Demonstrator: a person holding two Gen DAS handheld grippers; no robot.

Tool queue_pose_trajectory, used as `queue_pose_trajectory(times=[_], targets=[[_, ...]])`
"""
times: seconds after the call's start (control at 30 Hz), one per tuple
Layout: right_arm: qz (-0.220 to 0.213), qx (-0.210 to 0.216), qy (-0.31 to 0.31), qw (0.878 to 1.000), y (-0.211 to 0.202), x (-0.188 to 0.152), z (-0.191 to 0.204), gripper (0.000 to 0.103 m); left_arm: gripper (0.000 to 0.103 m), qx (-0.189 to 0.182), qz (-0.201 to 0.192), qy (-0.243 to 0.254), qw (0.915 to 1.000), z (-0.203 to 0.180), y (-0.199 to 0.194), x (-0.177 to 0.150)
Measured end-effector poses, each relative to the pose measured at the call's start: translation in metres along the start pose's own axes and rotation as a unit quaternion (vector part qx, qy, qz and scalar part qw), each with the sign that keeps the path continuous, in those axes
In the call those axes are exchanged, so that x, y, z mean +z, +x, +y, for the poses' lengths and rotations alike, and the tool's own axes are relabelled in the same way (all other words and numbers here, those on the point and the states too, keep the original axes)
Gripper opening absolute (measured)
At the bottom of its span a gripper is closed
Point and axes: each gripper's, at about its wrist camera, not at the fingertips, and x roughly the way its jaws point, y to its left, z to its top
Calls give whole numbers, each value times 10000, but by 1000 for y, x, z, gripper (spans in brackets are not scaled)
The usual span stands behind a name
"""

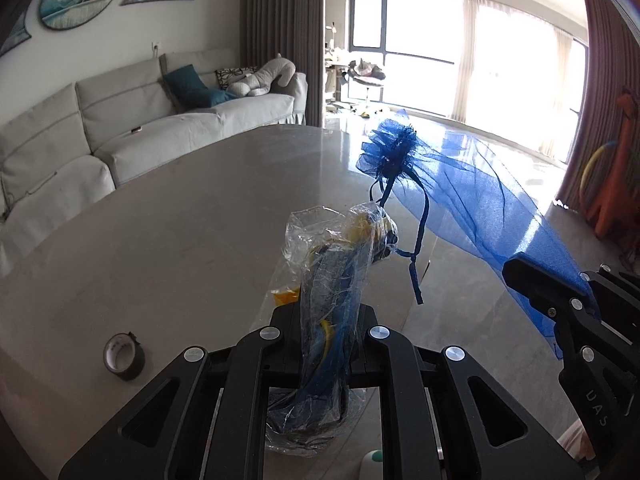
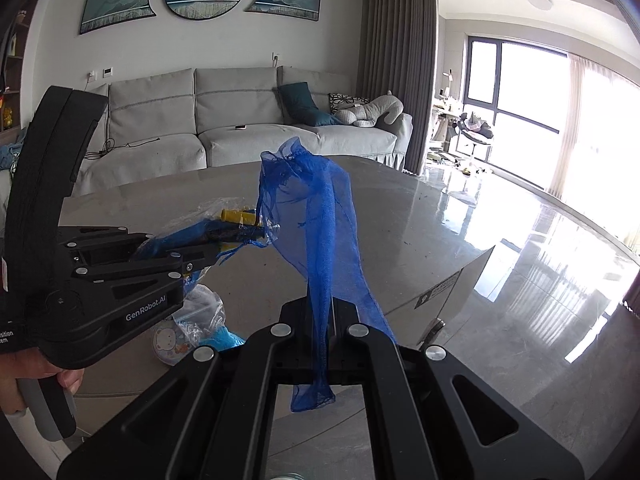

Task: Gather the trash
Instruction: 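Carry the packet and mesh bag over the white bin and open both grippers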

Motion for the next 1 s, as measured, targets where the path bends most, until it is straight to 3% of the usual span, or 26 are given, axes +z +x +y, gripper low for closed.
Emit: queue_pose_trajectory(times=[0.13, 0.43, 1.0], targets=[[-8, -52, 65, 10000, -27, -11, 0, 1, 12, 64, -170, 139, 9997, -12, -27, -13], [67, -141, -14, 9999, -79, -39, 5, 1, 12, -166, -89, 142, 9997, -43, -63, -56], [537, -426, 408, 9968, -142, -127, -18, 2, 12, -648, 849, 425, 9934, -122, -90, -155]])
